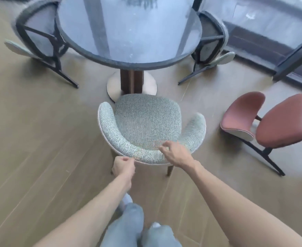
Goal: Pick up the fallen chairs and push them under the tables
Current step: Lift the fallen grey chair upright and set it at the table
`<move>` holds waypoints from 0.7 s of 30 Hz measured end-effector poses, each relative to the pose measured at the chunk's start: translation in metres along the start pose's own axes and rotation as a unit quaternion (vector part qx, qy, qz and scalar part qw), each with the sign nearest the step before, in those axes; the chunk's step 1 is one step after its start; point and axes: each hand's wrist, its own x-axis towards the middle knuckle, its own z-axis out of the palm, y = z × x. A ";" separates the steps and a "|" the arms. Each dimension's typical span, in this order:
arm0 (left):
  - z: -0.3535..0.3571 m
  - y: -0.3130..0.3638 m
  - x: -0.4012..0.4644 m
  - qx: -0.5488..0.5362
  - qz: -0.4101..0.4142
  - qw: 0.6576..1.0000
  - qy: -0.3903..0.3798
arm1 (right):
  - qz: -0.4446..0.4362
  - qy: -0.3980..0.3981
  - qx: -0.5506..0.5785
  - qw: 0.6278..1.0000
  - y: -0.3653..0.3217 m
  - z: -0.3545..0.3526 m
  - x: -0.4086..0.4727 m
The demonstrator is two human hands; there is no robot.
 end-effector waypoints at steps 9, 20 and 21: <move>-0.040 0.010 -0.073 0.065 0.201 0.967 -0.143 | 0.060 0.094 0.213 0.971 0.011 0.014 -0.112; -0.032 -0.007 -0.072 -0.203 -0.042 0.964 -0.169 | 0.192 0.087 0.532 0.820 0.008 0.047 -0.108; -0.025 -0.001 -0.067 -0.213 -0.056 0.961 -0.166 | 0.208 0.082 0.554 0.802 0.007 0.048 -0.099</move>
